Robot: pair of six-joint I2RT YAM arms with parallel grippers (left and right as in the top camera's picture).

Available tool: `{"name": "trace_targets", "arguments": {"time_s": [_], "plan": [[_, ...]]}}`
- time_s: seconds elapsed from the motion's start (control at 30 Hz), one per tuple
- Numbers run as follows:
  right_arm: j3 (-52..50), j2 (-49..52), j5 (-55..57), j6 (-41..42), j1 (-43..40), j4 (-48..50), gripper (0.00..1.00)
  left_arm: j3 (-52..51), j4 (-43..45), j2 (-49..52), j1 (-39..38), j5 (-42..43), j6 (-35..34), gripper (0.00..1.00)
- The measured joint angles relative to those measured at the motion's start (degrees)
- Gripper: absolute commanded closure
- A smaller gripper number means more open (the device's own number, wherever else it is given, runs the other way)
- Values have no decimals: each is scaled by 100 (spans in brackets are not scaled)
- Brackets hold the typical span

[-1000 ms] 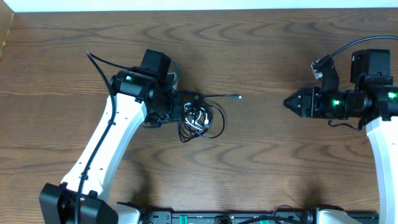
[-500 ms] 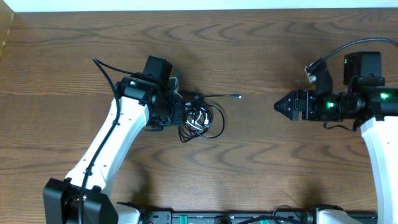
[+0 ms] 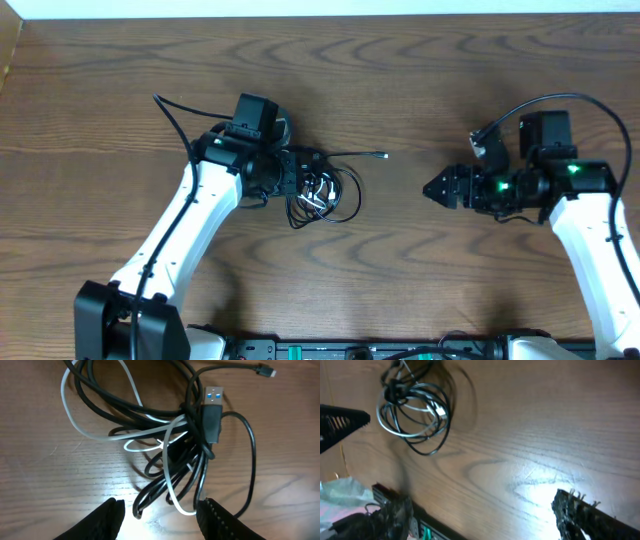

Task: Untangle cables
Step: 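Grasp the cable bundle with the left gripper, bring right gripper close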

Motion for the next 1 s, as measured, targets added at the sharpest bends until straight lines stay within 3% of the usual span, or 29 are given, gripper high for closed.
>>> {"name": "trace_targets", "arguments": {"time_s": [0.47, 0.67, 0.8, 1.0], "plan": [[-1088, 0, -7, 887, 579, 1300, 15, -780, 581, 0, -11, 2, 0, 49], [-1279, 0, -4, 1115, 809, 1574, 19, -920, 973, 0, -11, 22, 7, 68], [-1281, 0, -2, 1185, 979, 1659, 28, -1043, 1110, 0, -11, 52, 20, 87], [-1281, 0, -22, 1272, 1054, 1873, 56, -1073, 1139, 0, -13, 256, 273, 92]]}}
